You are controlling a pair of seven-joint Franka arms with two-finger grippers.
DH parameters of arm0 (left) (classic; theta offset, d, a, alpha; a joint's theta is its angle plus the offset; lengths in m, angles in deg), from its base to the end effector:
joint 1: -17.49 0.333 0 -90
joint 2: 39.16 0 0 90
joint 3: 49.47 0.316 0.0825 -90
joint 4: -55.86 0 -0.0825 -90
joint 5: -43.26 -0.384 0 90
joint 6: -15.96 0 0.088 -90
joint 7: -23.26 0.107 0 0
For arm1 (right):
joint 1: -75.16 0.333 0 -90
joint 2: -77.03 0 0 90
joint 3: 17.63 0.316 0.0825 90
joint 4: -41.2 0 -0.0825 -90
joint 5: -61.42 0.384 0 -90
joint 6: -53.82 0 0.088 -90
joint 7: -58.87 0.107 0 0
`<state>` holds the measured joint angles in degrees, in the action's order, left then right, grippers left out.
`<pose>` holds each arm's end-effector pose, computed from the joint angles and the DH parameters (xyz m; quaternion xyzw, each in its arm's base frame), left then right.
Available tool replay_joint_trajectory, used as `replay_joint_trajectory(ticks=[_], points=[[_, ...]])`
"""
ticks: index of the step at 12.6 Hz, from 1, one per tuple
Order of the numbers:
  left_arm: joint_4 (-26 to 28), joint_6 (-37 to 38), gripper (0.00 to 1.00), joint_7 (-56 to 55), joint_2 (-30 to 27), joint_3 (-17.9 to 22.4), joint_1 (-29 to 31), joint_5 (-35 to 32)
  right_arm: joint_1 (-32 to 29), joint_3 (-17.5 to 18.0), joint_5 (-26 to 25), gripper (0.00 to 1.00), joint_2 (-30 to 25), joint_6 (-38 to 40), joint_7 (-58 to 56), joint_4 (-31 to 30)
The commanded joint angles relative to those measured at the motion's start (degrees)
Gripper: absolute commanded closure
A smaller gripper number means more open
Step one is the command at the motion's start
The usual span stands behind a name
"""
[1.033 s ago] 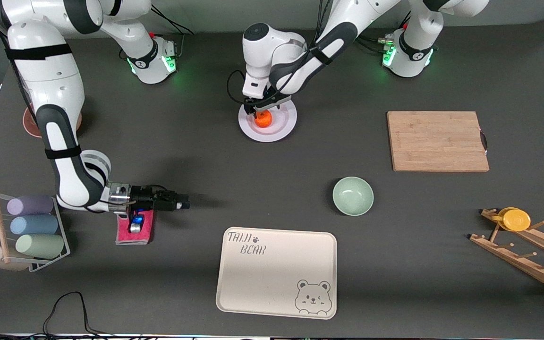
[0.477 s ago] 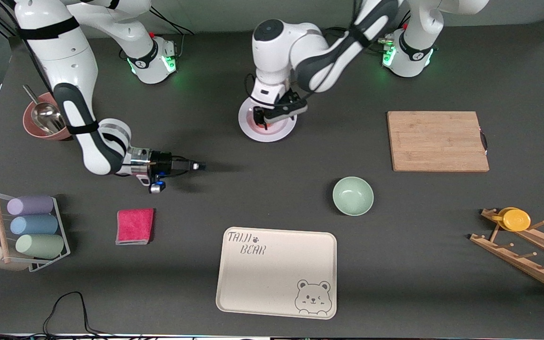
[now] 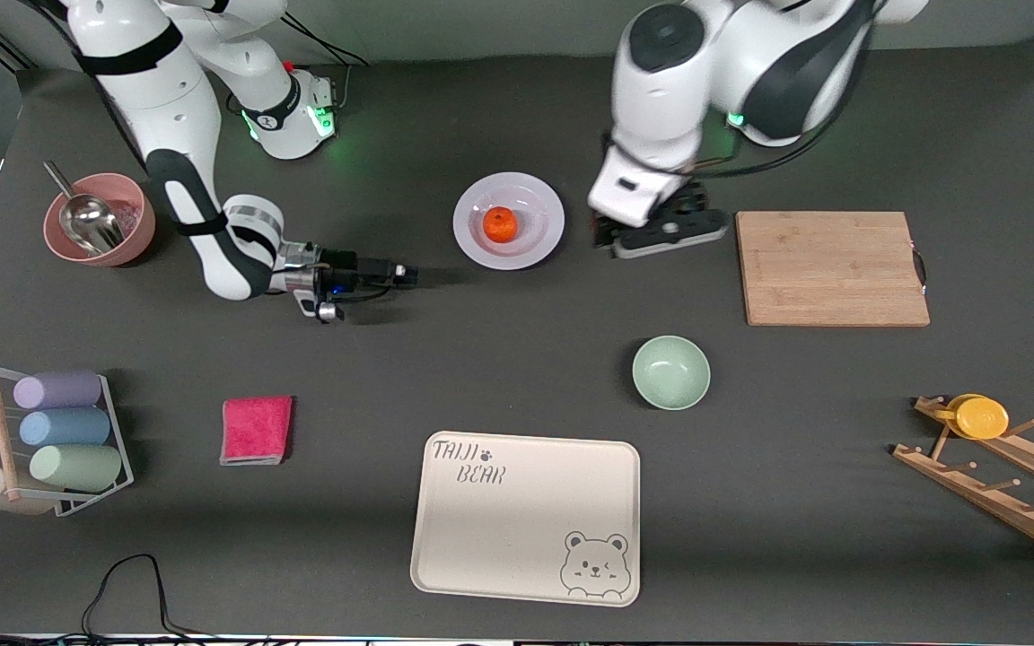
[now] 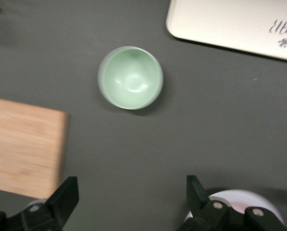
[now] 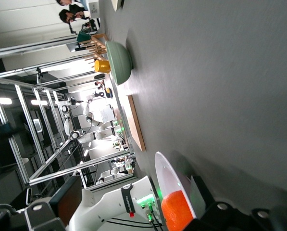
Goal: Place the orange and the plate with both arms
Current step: 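Release the orange and raise the left gripper while the right gripper reaches the plate, then grasp the white plate rim with the right gripper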
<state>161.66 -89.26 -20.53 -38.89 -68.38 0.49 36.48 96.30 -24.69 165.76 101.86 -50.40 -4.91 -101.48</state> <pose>0.4612 -0.3219 0.5140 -0.9970 -0.0527 -0.0304 0.0478 0.3846 0.1721 0.1209 -0.7789 0.1050 0.0557 0.6158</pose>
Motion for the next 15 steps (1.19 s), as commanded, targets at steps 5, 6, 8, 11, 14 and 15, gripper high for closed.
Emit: replay_joint_trajectory(ticks=[5,6,8,11,14,15], points=[[-18.9,21.2,0.0,44.6,-1.7,27.0,-2.3,3.2,8.3,-0.7,9.8,0.0,-2.4,-0.9,-13.5,-6.1],[-18.9,21.3,0.0,47.4,-2.2,30.1,-2.3,4.0,8.5,-0.7,9.8,0.0,-2.5,-0.9,-15.0,-6.5],[-18.4,22.1,0.0,52.4,-2.3,35.2,-2.2,6.5,10.2,-0.8,10.5,0.0,-2.6,-1.5,-16.3,-6.8],[-17.2,22.6,0.0,51.3,-2.3,35.3,-2.0,8.3,12.8,-0.7,14.7,0.0,-1.9,-2.6,-19.8,-7.4],[-15.5,22.3,0.0,51.4,-3.5,35.4,-1.8,8.2,15.6,-0.7,17.5,0.0,-0.5,-2.7,-23.0,-7.7],[-14.7,20.8,0.0,51.4,-3.6,35.5,-1.3,8.0,16.6,-0.7,18.6,0.0,0.5,-2.5,-24.1,-7.7]])
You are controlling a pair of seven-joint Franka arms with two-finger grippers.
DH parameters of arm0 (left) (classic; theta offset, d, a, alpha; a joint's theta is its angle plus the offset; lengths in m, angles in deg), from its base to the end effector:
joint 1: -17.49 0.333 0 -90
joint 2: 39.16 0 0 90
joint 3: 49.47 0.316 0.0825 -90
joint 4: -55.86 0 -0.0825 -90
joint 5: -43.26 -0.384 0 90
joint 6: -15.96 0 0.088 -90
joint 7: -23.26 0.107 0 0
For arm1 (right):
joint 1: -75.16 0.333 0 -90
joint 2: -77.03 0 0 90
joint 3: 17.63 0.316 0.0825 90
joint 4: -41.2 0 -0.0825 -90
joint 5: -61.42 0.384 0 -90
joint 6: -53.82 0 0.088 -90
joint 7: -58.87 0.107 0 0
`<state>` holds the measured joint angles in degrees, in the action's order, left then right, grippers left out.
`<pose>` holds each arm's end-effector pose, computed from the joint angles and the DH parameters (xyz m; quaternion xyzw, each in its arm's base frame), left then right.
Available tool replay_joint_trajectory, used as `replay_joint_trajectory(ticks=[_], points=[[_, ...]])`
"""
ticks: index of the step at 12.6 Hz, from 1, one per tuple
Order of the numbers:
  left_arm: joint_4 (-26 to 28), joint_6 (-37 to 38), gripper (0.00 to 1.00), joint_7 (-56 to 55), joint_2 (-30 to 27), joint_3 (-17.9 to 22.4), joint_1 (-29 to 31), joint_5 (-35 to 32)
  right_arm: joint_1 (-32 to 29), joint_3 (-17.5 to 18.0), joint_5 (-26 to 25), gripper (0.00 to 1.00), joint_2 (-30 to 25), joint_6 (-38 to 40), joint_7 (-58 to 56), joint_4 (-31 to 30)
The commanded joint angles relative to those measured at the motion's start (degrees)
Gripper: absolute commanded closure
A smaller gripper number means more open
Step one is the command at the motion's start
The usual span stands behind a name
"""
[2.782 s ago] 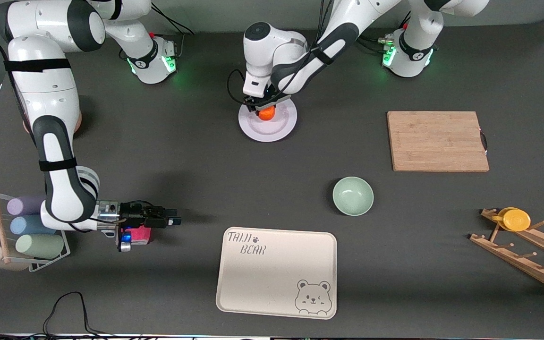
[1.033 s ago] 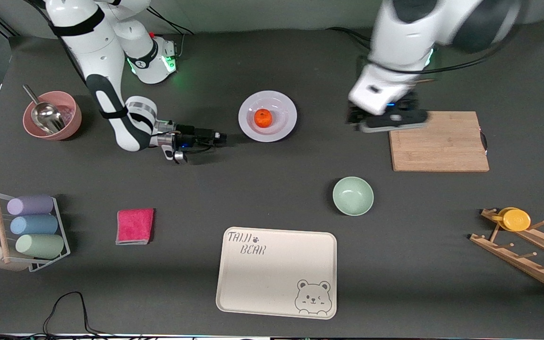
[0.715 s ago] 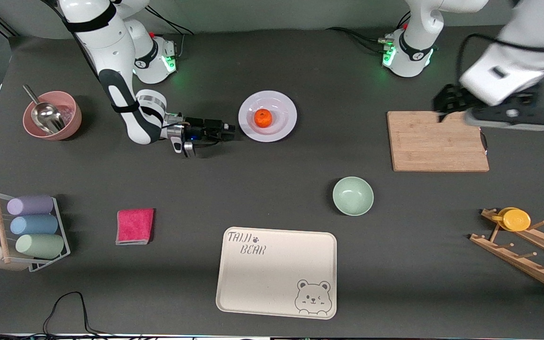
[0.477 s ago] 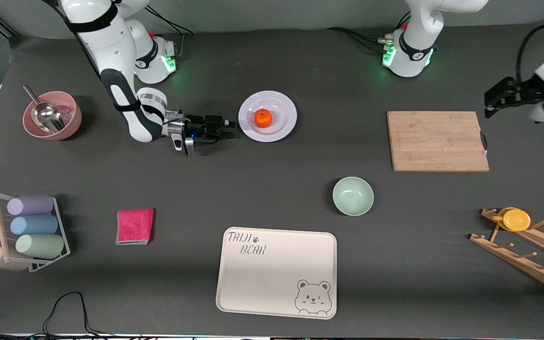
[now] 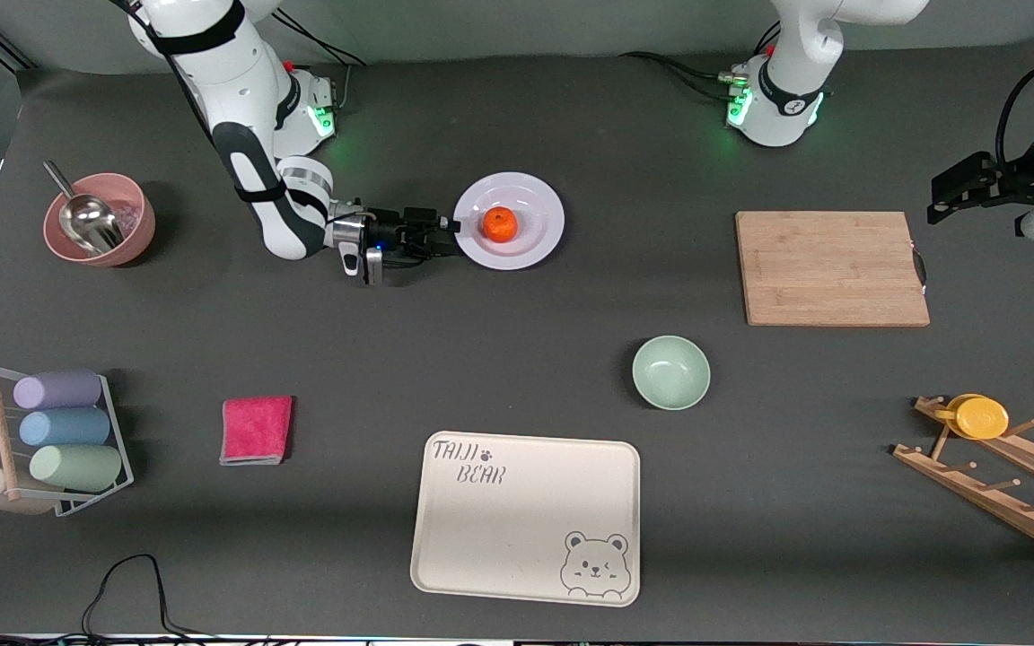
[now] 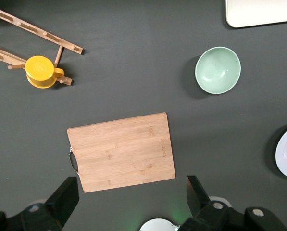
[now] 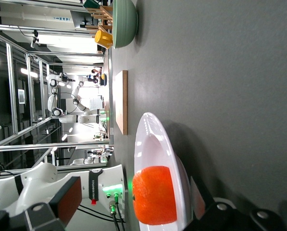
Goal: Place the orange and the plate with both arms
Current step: 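Grasp the white plate rim with the right gripper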
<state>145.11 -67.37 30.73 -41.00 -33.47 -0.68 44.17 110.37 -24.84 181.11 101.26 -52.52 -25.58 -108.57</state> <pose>0.5324 -0.0194 0.6376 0.9957 -0.0848 -0.0356 0.0140 0.3051 0.2302 0.1021 -0.7972 0.0092 -0.0232 0.6032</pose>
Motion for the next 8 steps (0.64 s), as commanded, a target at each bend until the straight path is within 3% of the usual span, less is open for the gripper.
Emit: replay_joint_trajectory(ticks=[1,4,6,8], points=[[2.2,-2.4,0.0,0.3,-1.2,0.6,0.7,0.3,3.5,-0.6,4.7,0.0,1.6,-0.4,-4.1,-0.6],[2.2,-2.9,0.0,-2.1,-1.1,0.3,1.2,0.5,4.8,-0.6,6.1,0.02,2.3,-0.4,-4.4,-0.6],[2.3,-3.2,0.0,-3.2,-1.1,0.3,1.1,0.4,4.8,-0.6,6.8,0.29,3.5,-0.1,-6.6,-0.4],[2.3,-3.6,0.0,-3.5,-1.0,0.3,1.4,0.7,4.8,-0.6,7.9,0.66,4.6,0.0,-9.9,-0.4]])
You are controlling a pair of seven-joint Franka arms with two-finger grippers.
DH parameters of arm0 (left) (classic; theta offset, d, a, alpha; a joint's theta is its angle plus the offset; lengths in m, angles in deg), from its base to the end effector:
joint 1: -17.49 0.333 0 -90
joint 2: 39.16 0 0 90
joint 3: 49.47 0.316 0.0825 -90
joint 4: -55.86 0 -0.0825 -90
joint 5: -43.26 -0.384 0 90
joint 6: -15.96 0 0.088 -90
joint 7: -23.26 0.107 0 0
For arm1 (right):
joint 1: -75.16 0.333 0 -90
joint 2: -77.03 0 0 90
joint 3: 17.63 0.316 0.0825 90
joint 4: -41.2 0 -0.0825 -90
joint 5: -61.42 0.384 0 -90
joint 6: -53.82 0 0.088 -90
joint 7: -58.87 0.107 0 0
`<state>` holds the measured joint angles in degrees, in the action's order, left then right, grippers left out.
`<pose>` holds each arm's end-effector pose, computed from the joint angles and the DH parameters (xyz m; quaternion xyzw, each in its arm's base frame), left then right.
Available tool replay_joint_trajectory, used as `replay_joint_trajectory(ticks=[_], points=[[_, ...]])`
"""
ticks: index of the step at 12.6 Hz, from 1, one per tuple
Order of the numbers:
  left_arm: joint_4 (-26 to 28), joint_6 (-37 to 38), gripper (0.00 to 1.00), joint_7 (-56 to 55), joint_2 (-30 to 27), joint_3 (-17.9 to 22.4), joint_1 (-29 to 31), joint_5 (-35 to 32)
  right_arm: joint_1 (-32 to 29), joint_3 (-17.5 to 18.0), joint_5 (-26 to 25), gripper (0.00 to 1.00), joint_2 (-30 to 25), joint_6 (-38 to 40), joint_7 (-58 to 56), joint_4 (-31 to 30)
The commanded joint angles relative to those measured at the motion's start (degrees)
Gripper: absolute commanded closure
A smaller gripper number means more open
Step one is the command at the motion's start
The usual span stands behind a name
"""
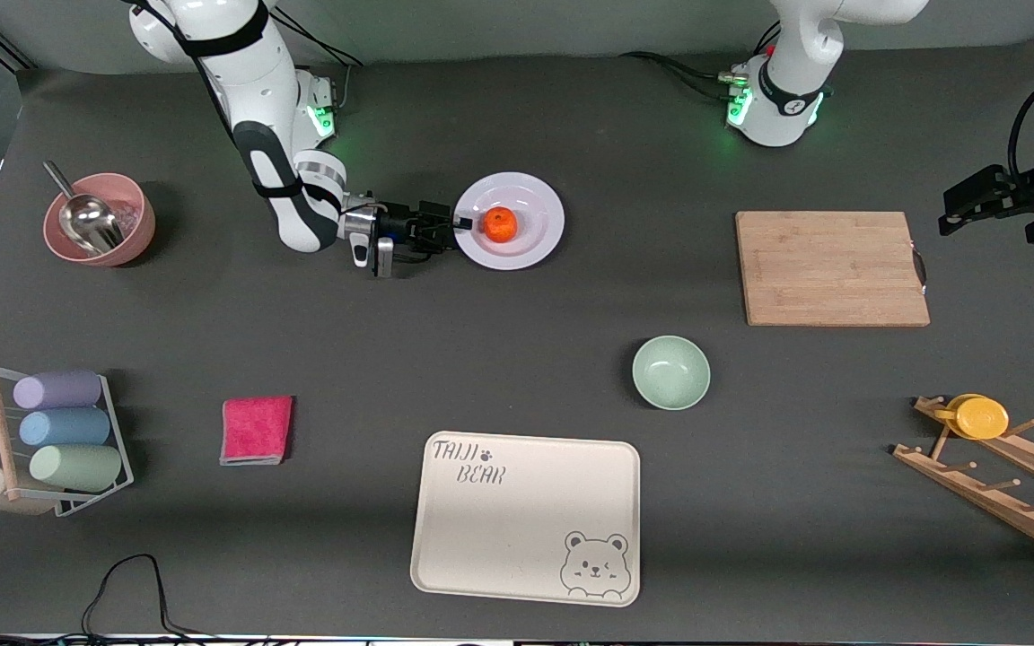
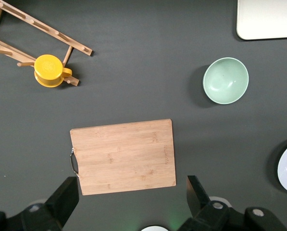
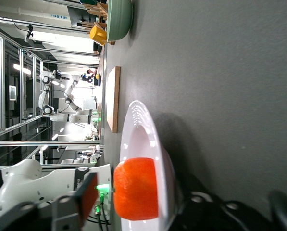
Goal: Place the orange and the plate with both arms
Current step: 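Grasp the white plate rim with the right gripper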
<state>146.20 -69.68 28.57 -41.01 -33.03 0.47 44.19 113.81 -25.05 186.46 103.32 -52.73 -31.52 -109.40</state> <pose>0.5369 -0.0046 0.6322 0.9982 -0.0520 -0.0250 0.0137 0.2864 0.2372 0.0866 -0.8053 -0.0059 -0.0493 0.5907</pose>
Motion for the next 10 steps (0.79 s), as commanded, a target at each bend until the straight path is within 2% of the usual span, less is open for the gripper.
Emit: replay_joint_trajectory(ticks=[1,2,7,10], points=[[1.2,-1.4,0.0,-1.4,-0.9,-0.2,0.2,0.8,1.2,-0.4,2.6,0.83,2.5,0.2,-4.0,0.3],[1.2,-1.0,0.0,-1.4,-0.6,-0.2,-0.1,0.7,1.2,-0.4,2.6,1.0,2.5,0.2,-4.1,0.4],[1.1,-2.0,0.0,-2.2,0.5,-0.4,-0.3,0.4,0.7,-0.5,2.6,1.0,3.2,2.2,-3.8,0.4],[1.1,-2.0,0.0,-1.4,0.4,-0.7,-0.4,-0.1,-0.8,-0.6,2.2,1.0,3.0,3.7,1.2,0.9]])
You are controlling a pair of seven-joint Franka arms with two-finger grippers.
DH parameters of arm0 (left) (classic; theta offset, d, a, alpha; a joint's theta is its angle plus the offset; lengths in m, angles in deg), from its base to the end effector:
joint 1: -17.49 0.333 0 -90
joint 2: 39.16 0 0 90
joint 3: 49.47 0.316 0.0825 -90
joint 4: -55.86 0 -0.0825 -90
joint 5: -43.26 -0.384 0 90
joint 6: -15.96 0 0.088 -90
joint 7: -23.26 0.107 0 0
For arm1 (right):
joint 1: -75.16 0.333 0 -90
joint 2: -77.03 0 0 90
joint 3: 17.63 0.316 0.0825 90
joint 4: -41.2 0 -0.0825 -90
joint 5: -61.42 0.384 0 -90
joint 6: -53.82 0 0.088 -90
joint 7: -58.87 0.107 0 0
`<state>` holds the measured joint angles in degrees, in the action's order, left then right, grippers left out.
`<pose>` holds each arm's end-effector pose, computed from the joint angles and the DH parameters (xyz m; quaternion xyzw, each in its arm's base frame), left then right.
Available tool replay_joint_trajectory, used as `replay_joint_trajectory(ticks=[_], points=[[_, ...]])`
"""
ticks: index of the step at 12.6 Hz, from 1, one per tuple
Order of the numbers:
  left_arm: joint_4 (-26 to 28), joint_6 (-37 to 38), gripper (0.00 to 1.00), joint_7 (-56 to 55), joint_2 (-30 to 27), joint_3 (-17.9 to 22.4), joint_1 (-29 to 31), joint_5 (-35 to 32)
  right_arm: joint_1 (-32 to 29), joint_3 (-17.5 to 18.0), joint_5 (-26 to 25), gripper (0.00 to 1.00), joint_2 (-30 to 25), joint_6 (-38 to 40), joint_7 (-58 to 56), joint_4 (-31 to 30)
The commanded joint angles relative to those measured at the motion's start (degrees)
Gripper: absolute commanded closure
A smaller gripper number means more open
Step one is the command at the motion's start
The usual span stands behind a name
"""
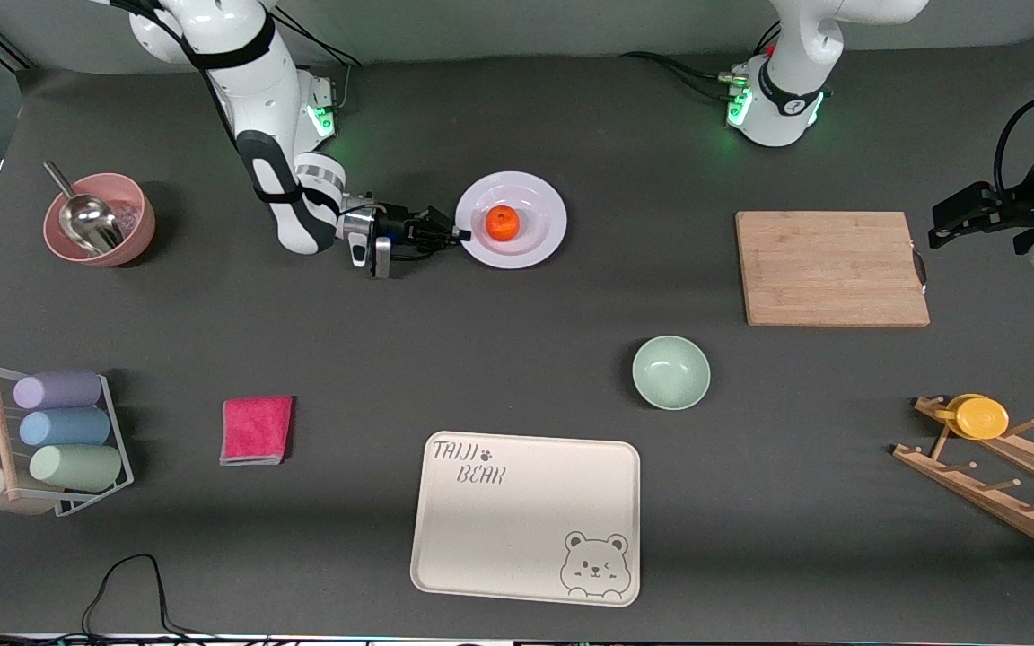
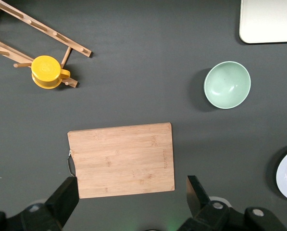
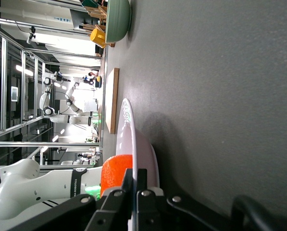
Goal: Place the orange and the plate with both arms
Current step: 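Slide the plate with the orange onto the cream tray with the right gripper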
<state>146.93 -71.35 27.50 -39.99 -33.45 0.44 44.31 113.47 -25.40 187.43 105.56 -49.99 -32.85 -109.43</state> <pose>0.5447 -0.0107 0.6194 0.9985 -0.0462 -0.0255 0.0119 0.2831 0.2326 0.0758 -0.7995 0.0031 -0.0534 0.5983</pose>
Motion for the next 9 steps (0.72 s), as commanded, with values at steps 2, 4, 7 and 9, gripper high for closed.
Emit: replay_joint_trajectory(ticks=[2,4,7,9], points=[[0.8,-0.2,0.0,-0.4,-0.8,-0.5,0.1,-0.3,-2.1,-0.4,0.2,1.0,-0.3,1.3,9.3,2.9],[0.8,-0.4,0.0,-0.3,-0.8,-0.4,0.2,-0.3,-4.7,-0.6,-2.0,1.0,-1.1,1.2,15.9,7.0],[1.0,-0.1,0.0,-0.3,-0.8,-0.4,0.4,-0.3,-8.1,-1.8,-6.8,1.0,-0.9,0.5,24.7,15.9],[1.1,-0.5,0.0,-0.2,-0.8,-0.3,0.4,-0.3,-11.8,-2.2,-11.7,1.0,0.0,-1.7,30.9,24.0]])
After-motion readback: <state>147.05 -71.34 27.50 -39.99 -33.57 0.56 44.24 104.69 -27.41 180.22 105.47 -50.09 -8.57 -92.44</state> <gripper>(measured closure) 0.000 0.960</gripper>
